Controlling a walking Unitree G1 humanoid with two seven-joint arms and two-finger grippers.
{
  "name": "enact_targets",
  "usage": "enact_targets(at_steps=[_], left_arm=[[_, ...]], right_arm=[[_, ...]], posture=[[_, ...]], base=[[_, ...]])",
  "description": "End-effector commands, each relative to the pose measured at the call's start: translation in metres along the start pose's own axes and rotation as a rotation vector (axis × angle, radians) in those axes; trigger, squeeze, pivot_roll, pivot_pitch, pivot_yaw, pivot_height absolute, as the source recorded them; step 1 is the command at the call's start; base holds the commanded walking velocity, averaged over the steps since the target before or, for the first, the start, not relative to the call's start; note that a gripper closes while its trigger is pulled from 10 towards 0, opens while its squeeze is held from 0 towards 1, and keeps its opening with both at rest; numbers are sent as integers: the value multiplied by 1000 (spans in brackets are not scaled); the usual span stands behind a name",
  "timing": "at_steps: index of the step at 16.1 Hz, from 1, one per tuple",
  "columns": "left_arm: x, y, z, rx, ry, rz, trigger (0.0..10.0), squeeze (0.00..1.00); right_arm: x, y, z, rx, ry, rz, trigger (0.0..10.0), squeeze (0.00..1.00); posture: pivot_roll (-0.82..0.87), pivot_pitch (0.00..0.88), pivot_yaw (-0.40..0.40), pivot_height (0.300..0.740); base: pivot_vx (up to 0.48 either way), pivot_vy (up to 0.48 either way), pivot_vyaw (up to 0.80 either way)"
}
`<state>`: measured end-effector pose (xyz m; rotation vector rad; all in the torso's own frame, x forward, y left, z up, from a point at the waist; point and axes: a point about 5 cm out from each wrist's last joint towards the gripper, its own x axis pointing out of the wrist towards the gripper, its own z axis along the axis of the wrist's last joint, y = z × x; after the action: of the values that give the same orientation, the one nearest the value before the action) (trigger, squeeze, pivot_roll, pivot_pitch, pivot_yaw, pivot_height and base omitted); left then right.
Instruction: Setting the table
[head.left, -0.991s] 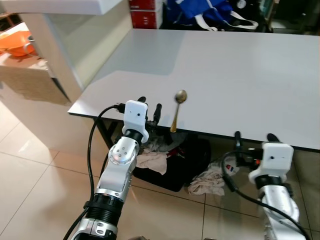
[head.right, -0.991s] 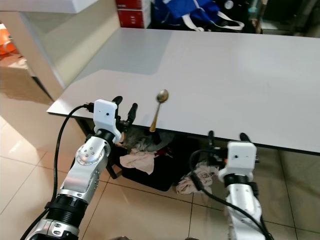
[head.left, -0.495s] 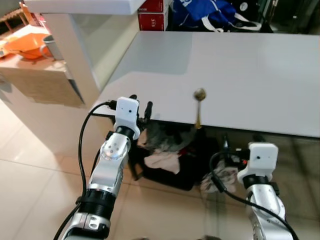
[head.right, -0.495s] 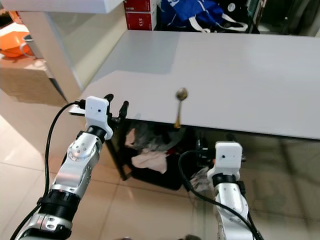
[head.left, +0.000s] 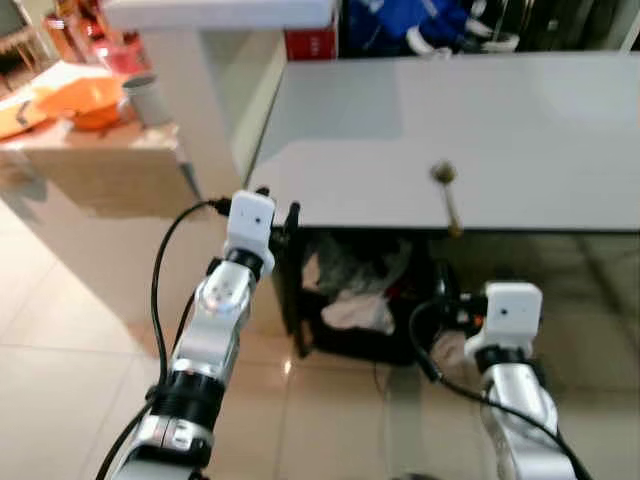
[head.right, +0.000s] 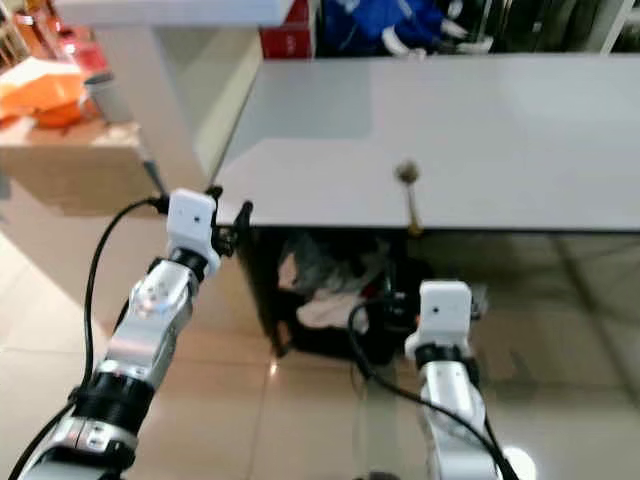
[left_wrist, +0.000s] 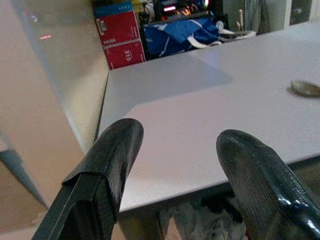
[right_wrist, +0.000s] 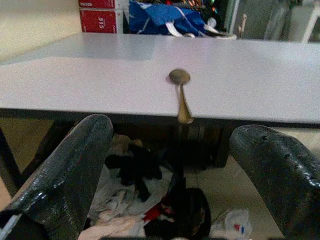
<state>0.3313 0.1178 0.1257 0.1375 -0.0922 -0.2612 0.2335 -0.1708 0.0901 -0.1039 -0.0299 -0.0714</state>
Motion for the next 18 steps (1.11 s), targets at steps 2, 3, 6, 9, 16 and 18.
enact_targets(at_steps=[2, 3, 6, 9, 16, 18], left_arm=[[-3, -2, -8, -24, 27, -2, 10000, 0], [-4, -1, -9, -27, 32, -1, 10000, 0], [-1, 0, -13, -135, 75, 33, 10000, 0], [-12, 25, -28, -175, 152, 138, 10000, 0], [-38, 35, -37, -69, 163, 118, 10000, 0], [-35, 25, -25, -61, 101, 89, 10000, 0]], right_arm=[[-5, -8, -1, 93, 9, -44, 10000, 0], [-7, -10, -3, 116, 19, -59, 10000, 0], [-9, -17, 0, 187, 8, -89, 10000, 0], [-7, -24, 2, 141, -10, -102, 10000, 0], [-26, -19, 0, 13, 16, -20, 10000, 0], [-30, -15, -3, -14, 12, -22, 10000, 0]], posture=[[-40, 0, 108, 740], [-43, 0, 108, 740], [-57, 0, 106, 740], [-66, 0, 114, 740], [-87, 0, 104, 740], [-77, 0, 89, 740]], base=[[0, 480, 0], [0, 480, 0], [0, 480, 0], [0, 480, 0], [0, 480, 0], [0, 0, 0]])
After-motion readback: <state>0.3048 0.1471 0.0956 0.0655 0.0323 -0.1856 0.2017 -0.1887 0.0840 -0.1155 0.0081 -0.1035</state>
